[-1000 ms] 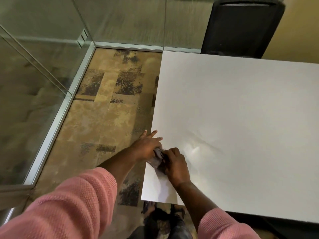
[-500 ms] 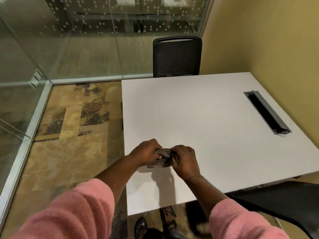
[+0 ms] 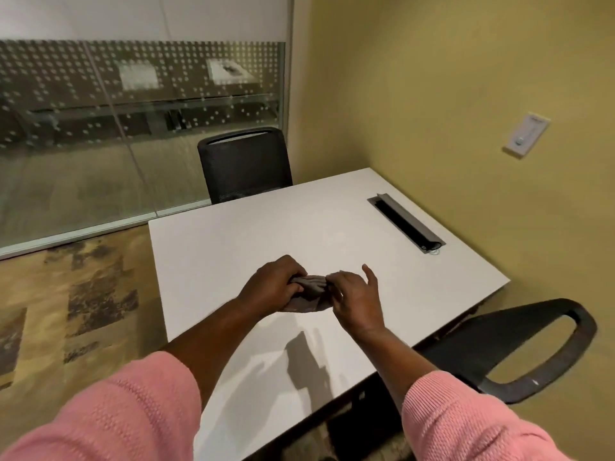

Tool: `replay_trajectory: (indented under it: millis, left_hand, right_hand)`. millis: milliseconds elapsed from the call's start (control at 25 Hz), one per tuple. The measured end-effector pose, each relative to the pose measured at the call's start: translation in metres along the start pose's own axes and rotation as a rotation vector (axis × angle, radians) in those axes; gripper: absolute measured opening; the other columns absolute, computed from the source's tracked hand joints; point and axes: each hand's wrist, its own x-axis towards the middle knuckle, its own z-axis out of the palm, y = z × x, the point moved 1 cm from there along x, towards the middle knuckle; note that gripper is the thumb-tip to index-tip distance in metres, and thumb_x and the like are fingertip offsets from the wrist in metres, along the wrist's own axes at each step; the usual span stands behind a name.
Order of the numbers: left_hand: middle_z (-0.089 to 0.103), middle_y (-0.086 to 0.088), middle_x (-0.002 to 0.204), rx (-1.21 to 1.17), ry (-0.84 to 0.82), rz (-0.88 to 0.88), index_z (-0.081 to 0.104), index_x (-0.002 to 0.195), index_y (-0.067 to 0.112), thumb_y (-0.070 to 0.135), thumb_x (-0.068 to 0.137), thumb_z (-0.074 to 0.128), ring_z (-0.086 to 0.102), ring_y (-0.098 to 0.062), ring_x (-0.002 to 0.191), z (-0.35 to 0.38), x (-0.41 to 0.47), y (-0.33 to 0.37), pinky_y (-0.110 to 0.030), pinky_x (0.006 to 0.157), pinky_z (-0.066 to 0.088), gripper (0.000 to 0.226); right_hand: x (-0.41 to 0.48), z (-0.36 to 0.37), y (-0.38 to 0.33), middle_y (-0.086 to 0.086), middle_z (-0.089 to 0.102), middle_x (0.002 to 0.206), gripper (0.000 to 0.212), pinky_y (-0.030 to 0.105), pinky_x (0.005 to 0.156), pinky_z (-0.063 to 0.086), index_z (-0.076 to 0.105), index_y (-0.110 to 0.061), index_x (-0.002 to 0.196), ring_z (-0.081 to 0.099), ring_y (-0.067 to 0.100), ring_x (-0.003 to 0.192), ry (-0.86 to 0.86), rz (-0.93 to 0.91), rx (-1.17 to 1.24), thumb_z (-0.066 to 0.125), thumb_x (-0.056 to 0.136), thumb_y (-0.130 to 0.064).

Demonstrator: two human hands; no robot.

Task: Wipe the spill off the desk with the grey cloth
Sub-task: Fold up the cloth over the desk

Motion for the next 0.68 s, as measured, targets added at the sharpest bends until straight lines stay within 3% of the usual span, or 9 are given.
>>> replay_trajectory:
  millis: [400,680]
  left_hand:
    - [0.069,-0.003,0.118,0.22,0.071,0.225,0.075,0.121,0.021,0.018,0.093,0.067,0.066,-0.028,0.1,0.057,0.097,0.103,-0.026,0.084,0.041,0.03]
    - [0.07,-0.006,0.121,0.224,0.033,0.273,0.074,0.122,0.017,0.016,0.092,0.068,0.066,-0.031,0.105,0.1,0.15,0.149,-0.033,0.091,0.046,0.031]
  right_hand:
    - [0.021,-0.077,0.126,0.004,0.076,0.097,0.022,0.057,0.12,0.03,0.076,-0.012,0.102,0.073,0.028,0.093,0.071,-0.002,0.017,0.074,0.081,-0.006]
    - [0.028,-0.098,0.197,0.008,0.078,0.098,0.021,0.058,0.115,0.035,0.077,-0.007,0.1,0.074,0.03,0.092,0.115,0.053,0.011,0.072,0.082,0.0]
